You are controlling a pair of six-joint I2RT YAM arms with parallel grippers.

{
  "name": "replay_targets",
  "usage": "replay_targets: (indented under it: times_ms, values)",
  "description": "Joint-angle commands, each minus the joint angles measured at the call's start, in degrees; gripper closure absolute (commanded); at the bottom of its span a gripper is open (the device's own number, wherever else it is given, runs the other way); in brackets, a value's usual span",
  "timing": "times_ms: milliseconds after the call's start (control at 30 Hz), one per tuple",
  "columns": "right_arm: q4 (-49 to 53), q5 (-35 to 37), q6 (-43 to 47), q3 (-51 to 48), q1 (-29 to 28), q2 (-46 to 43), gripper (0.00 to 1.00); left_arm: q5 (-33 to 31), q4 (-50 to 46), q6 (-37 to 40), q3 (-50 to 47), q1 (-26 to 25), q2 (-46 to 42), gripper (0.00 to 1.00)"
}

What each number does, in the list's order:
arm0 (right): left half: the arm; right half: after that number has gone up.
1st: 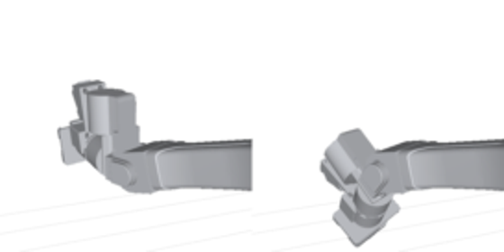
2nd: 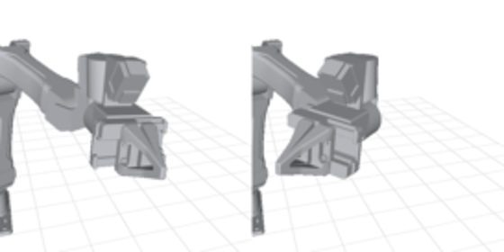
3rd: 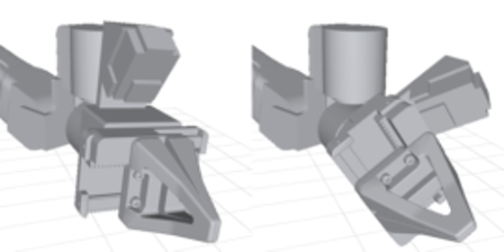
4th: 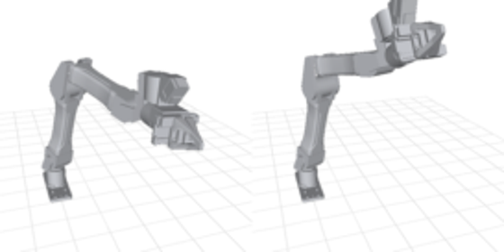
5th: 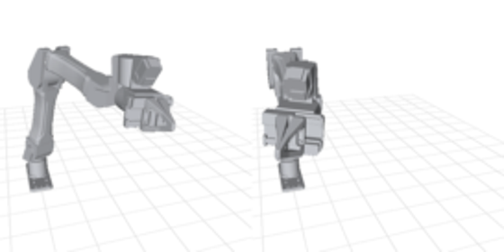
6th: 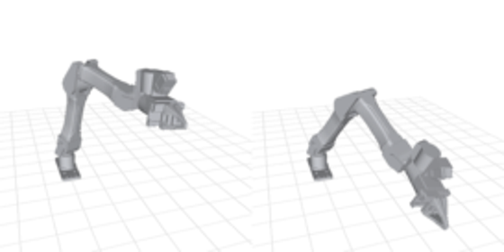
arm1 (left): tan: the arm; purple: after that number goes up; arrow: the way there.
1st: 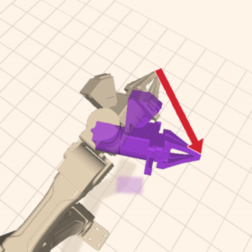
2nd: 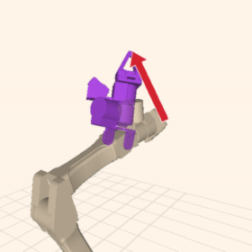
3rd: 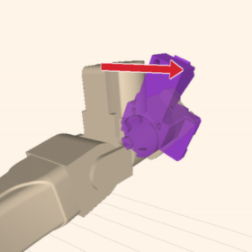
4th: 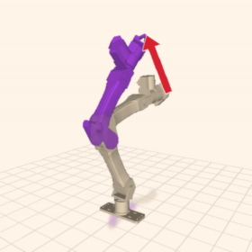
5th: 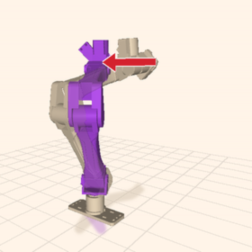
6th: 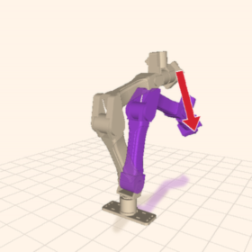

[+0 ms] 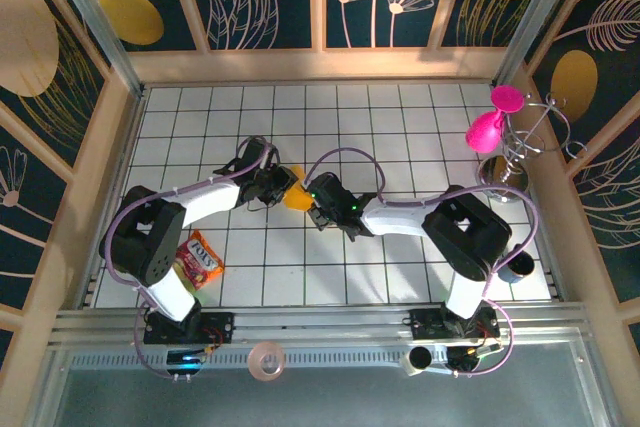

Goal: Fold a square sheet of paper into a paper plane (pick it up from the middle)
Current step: Fourth fold the wing at the center of the table.

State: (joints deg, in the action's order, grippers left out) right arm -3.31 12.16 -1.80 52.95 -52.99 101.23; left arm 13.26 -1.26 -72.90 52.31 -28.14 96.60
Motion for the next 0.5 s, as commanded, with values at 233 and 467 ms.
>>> replay_targets:
  times_ms: [233, 467]
  values:
    - [-0.37, -0.39, 0.32, 1.25, -0.53, 1.31, 0.81, 1.69, 1.43, -2.86, -1.10, -0.14, -0.62, 1.00]
    - [0.27, 0.66, -0.46, 2.20, -0.58, 2.73, 0.77, 1.84, 1.26, -2.90, -0.99, -0.16, -0.72, 1.00]
